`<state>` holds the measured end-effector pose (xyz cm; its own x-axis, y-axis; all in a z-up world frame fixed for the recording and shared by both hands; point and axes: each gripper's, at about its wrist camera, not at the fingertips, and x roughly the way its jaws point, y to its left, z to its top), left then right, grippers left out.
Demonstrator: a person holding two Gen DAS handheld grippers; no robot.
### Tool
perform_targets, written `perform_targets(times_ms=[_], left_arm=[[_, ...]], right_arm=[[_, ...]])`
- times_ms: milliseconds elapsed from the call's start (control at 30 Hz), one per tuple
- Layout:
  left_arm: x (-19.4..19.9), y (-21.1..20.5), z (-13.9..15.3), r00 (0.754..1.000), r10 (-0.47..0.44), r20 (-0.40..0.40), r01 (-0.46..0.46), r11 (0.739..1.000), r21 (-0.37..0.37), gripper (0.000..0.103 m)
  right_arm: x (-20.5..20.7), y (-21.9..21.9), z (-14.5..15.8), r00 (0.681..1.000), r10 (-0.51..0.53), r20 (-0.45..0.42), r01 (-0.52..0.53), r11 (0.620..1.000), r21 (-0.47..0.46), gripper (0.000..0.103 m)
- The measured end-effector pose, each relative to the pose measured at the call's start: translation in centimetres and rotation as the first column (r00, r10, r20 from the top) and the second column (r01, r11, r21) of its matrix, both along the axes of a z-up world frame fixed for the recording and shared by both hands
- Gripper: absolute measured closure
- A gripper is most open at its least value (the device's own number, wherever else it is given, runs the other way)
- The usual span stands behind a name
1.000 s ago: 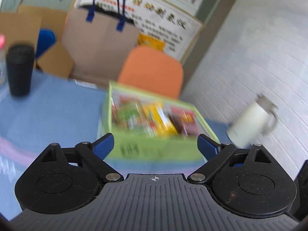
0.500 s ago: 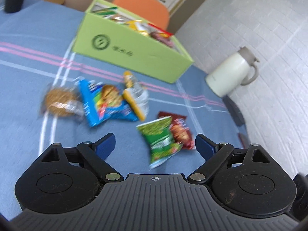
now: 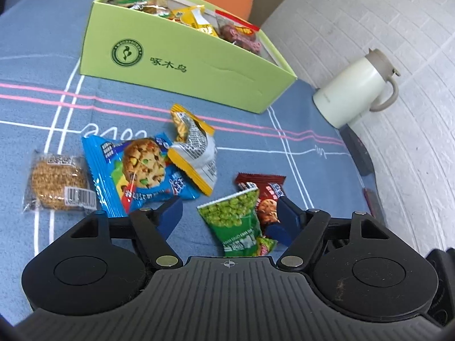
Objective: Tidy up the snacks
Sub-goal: 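Move the left tool to the pile and grasp the green pea snack bag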
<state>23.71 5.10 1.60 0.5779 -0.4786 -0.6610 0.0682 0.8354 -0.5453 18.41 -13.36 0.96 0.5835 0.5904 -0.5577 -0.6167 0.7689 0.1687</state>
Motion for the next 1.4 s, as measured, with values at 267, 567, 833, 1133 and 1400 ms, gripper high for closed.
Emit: perform_targets(times_ms=[267, 567, 833, 1133, 1400], left_arm=[[-0.1, 0.1, -0.4, 1.000, -0.010, -0.005, 0.010, 1.000, -0.025, 0.041], [-0.9, -0.8, -1.0, 0.999, -0.051, -0.005, 0.051, 0.998, -0.025, 0.046], [-2.5, -0.2, -1.6, 0.994, -0.113, 0.006, 0.113, 0.990, -0.083, 0.051], [-3.4, 0.7, -1.5, 0.995, -0.098, 0.000, 0.098, 0.993, -0.071, 0.049], [-1.8, 1.2, -0.1, 0.995, -0.094, 0.033, 0.095, 0.996, -0.002, 0.034]], right_arm=[[0.5, -0.8, -0.4, 0.999, -0.037, -0.004, 0.036, 0.998, -0.057, 0.001], [-0.5, 2.3, -1.4, 1.000, -0.015, -0.001, 0.015, 0.989, -0.145, 0.001], [-3.4, 3.2, -1.1, 1.000, 0.001, 0.018, 0.002, 0.984, -0.178, 0.001], [-4.5, 3.3, -2.0, 0.998, -0.049, 0.036, 0.054, 0.989, -0.136, 0.001], [-3.7, 3.7, -1.1, 0.989, -0.146, -0.021, 0.140, 0.973, -0.182, 0.001]])
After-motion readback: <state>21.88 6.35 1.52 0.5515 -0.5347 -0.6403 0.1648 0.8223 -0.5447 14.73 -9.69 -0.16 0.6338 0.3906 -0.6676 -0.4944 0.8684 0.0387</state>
